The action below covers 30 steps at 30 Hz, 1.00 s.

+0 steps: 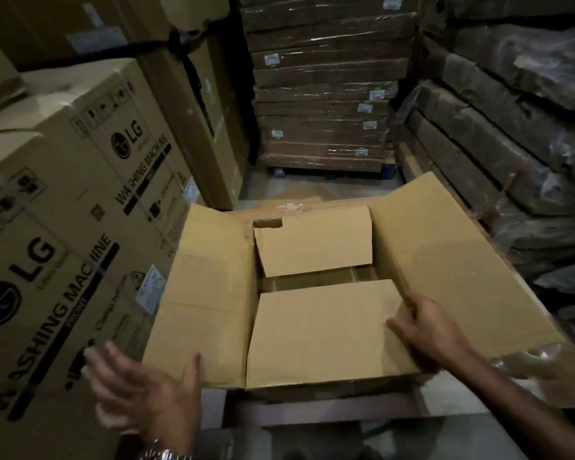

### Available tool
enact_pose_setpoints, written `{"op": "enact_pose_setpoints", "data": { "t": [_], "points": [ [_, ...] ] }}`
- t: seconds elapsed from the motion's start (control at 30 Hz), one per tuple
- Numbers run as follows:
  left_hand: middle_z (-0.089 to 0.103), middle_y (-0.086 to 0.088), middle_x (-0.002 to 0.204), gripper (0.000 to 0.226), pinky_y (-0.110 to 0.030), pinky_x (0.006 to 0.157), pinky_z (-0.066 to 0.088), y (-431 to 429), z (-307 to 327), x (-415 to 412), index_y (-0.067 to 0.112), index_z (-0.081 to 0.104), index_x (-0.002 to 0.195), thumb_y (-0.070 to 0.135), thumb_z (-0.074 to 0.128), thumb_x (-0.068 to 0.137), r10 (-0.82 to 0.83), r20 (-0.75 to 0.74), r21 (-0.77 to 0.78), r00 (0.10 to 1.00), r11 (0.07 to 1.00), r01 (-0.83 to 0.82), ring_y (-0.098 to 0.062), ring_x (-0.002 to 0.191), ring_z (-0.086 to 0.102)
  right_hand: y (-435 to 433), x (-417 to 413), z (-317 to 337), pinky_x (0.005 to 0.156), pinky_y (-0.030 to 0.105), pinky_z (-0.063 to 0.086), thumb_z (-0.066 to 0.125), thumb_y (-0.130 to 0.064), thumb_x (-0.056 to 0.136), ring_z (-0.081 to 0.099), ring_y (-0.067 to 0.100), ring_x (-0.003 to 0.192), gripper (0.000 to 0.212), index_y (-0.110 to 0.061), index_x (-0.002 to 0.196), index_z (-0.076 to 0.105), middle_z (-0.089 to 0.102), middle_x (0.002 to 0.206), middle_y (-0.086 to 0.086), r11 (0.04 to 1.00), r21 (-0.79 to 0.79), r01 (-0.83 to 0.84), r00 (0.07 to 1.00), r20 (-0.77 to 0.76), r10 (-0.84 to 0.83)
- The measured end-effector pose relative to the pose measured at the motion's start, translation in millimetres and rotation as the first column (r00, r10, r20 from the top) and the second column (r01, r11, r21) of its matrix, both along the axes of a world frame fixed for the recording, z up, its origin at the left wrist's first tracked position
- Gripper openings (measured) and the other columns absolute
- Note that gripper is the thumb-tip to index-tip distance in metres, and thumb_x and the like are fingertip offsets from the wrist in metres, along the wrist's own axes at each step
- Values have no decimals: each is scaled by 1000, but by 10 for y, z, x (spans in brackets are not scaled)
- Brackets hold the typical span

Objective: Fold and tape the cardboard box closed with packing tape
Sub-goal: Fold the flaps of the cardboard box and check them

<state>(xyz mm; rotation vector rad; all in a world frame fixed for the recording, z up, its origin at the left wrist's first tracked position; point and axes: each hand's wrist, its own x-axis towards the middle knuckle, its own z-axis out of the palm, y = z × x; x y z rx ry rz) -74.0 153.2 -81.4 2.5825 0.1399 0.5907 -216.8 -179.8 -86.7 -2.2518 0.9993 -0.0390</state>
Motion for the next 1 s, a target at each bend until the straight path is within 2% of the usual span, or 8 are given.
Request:
{"op": "enact_pose_setpoints", "data": {
  "t": [0.17, 0.3, 0.4, 0.47, 0.57, 0.67, 0.9, 1.0],
  "points": [
    [60, -12, 131, 72, -66, 104, 27, 22, -60, 209, 13, 54, 131, 13, 84, 66, -421, -131, 303, 898, 845, 440, -31, 128, 50, -40, -65, 36, 74, 31, 48, 77, -27, 79, 59, 18, 88, 35, -15, 109, 65, 66, 98, 2, 993, 107, 52, 992, 112, -64],
    [70, 25, 101, 33, -50, 103, 31, -77, -18, 248, 34, 67, 112, 44, 52, 85, -681, -295, 22, 670, 696, 718, 9, 92, 62, -62, -190, 74, 58, 27, 41, 83, -21, 73, 56, 19, 68, 25, -16, 86, 62, 59, 70, 0, 987, 133, 85, 973, 200, -111],
    [68, 33, 95, 32, -36, 95, 39, -155, 54, 261, 37, 73, 99, 53, 51, 84, -736, -360, -252, 573, 668, 700, 16, 90, 61, -37, -297, 124, 54, 23, 40, 83, -17, 71, 52, 17, 57, 23, -16, 77, 62, 56, 59, 4, 990, 120, 69, 964, 247, -97],
    [74, 22, 91, 8, -25, 79, 51, -180, 109, 276, 30, 77, 89, 30, 69, 87, -749, -348, -421, 564, 662, 619, 2, 86, 69, -5, -349, 157, 50, 17, 37, 83, -14, 71, 49, 13, 52, 23, -16, 73, 61, 54, 56, 10, 992, 112, 52, 956, 281, -81],
    [74, 7, 79, 11, -19, 61, 52, -185, 171, 299, 17, 76, 77, 12, 71, 86, -763, -382, -529, 521, 643, 554, -6, 68, 68, 32, -418, 210, 52, 21, 39, 83, -11, 70, 50, 16, 53, 23, -11, 72, 61, 57, 62, 23, 996, 87, 35, 948, 313, -60],
    [70, -2, 71, 9, -27, 60, 53, -169, 205, 304, 10, 72, 73, 10, 73, 83, -808, -407, -623, 427, 587, 517, -16, 62, 65, 62, -497, 263, 58, 34, 45, 82, -9, 71, 55, 25, 59, 20, -14, 72, 62, 59, 65, 20, 996, 91, -17, 951, 307, -12],
    [74, -14, 92, 51, -35, 81, 55, -13, 86, 413, 0, 73, 85, 38, 87, 54, -857, -405, -664, 318, 515, 542, -25, 90, 70, 31, -716, 274, 51, 22, 39, 85, -9, 67, 55, 12, 62, 23, -22, 69, 65, 58, 66, -1, 994, 23, -108, 946, 310, 96],
    [71, -15, 78, 36, -32, 69, 54, -29, 79, 380, 2, 72, 74, 33, 86, 61, -864, -391, -682, 317, 503, 531, -22, 73, 68, 34, -705, 279, 44, 12, 34, 83, -6, 70, 53, 7, 53, 25, -23, 69, 63, 59, 68, -2, 994, 64, -85, 938, 340, 58]
  ]
}}
